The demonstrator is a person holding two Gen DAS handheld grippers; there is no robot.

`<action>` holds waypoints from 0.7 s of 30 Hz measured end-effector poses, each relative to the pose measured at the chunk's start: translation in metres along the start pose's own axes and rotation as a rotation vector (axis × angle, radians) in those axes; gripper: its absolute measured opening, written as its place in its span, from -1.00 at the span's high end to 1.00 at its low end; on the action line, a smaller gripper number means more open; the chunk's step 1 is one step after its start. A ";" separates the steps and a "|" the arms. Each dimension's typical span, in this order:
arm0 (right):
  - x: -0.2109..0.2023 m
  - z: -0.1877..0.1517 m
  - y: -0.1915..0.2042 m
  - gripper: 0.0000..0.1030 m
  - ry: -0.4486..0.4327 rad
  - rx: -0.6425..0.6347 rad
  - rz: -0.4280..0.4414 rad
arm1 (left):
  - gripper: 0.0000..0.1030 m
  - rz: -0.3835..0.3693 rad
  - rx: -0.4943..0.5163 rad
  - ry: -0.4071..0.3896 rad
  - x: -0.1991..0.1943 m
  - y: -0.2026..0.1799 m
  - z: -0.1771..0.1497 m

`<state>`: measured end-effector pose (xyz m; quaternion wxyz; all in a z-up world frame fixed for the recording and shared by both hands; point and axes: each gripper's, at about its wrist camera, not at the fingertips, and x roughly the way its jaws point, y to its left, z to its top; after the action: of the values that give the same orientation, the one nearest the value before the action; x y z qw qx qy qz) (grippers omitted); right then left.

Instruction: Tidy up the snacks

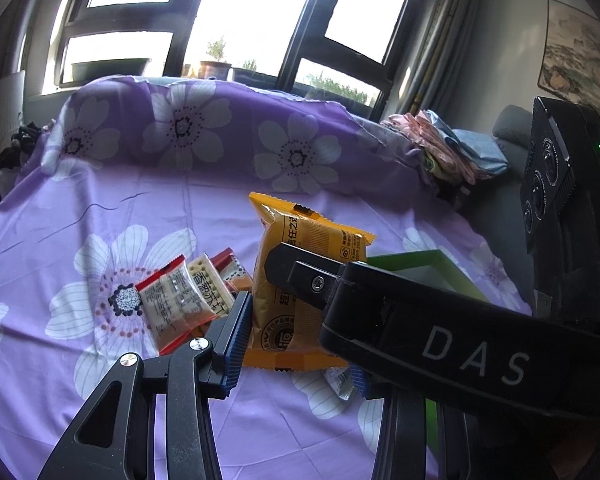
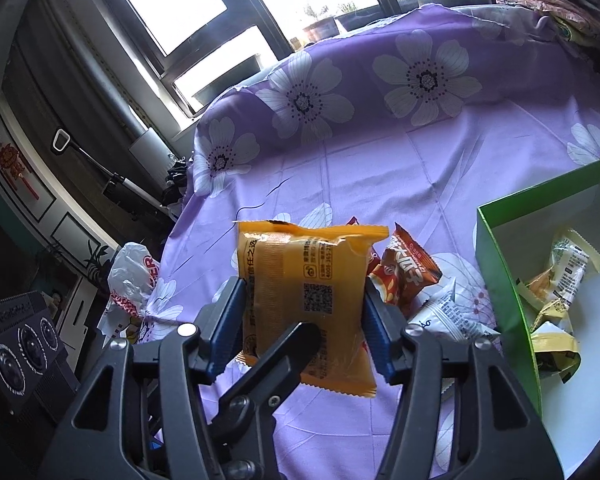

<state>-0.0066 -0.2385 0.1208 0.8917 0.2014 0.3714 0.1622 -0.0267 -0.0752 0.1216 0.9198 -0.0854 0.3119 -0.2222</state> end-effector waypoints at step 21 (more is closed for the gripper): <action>-0.064 0.011 -0.078 -0.14 -0.158 0.216 -0.012 | 0.17 -0.077 0.183 0.015 0.037 -0.094 0.015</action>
<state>-0.0307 -0.3370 0.1281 0.8923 0.3064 0.3163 0.0997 -0.0245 -0.1750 0.1418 0.9122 -0.0111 0.2936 -0.2856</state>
